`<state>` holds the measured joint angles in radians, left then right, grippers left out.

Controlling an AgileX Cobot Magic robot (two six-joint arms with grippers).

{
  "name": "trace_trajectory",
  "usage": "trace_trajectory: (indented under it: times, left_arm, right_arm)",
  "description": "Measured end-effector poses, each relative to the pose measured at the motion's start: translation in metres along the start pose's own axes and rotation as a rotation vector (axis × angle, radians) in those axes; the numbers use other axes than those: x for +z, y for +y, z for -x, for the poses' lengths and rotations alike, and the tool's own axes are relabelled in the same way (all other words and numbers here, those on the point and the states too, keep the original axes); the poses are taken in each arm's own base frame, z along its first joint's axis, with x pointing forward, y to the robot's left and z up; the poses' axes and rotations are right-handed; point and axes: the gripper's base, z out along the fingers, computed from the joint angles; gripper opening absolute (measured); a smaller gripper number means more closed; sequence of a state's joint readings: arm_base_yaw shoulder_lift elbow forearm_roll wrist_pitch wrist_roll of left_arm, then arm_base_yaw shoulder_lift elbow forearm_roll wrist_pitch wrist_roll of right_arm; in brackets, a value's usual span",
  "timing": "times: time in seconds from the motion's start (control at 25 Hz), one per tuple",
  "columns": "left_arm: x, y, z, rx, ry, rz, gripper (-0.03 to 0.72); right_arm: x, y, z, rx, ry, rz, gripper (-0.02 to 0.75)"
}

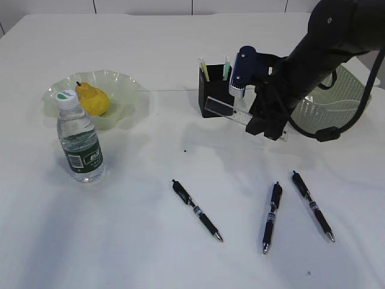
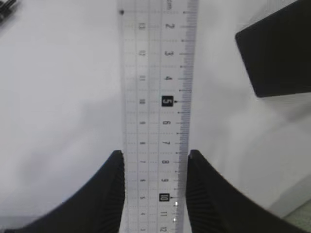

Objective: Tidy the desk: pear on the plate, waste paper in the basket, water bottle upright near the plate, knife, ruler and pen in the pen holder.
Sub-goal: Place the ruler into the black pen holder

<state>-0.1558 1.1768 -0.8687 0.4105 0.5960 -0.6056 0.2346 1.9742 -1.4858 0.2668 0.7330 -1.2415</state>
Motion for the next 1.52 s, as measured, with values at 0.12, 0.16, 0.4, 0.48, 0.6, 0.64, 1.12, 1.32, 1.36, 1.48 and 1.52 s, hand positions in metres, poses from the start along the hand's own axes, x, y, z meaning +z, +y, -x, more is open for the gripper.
trace_trajectory:
  times: [0.12,0.16,0.4,0.48,0.6,0.64,1.12,1.32,1.36,1.48,1.52]
  left_arm:
    - [0.0,0.0,0.0,0.0,-0.001,-0.001,0.51]
    - [0.0,0.0,0.0,0.0,-0.001,-0.001,0.51]
    - [0.0,0.0,0.0,0.0,-0.001,-0.001,0.51]
    - [0.0,0.0,0.0,0.0,-0.001,-0.001,0.51]
    - [0.0,0.0,0.0,0.0,-0.001,-0.001,0.51]
    - [0.0,0.0,0.0,0.0,-0.001,-0.001,0.51]
    - [0.0,0.0,0.0,0.0,-0.001,-0.001,0.51]
    - [0.0,0.0,0.0,0.002,-0.002,0.0,0.51]
    - [0.0,0.0,0.0,0.002,-0.002,0.0,0.51]
    - [0.0,0.0,0.0,0.002,-0.002,0.0,0.51]
    - [0.0,0.0,0.0,0.002,-0.002,0.0,0.51]
  right_arm:
    - [0.0,-0.003,0.004,0.036,-0.045,-0.037,0.282]
    - [0.0,-0.005,0.005,0.05,-0.061,-0.049,0.282]
    - [-0.003,-0.017,0.014,0.147,-0.172,-0.18,0.282]
    - [-0.004,-0.022,0.017,0.188,-0.212,-0.231,0.282]
    - [-0.008,-0.032,0.02,0.27,-0.279,-0.324,0.282]
    - [-0.01,-0.035,0.021,0.302,-0.302,-0.36,0.282]
    - [0.004,-0.058,0.014,0.642,-0.418,-0.558,0.282]
    - [0.002,-0.073,0.024,0.714,-0.486,-0.572,0.282]
    - [0.0,-0.078,0.027,0.73,-0.508,-0.579,0.282]
    - [0.001,-0.089,0.034,0.767,-0.555,-0.582,0.281]
    - [0.001,-0.092,0.036,0.775,-0.569,-0.58,0.281]
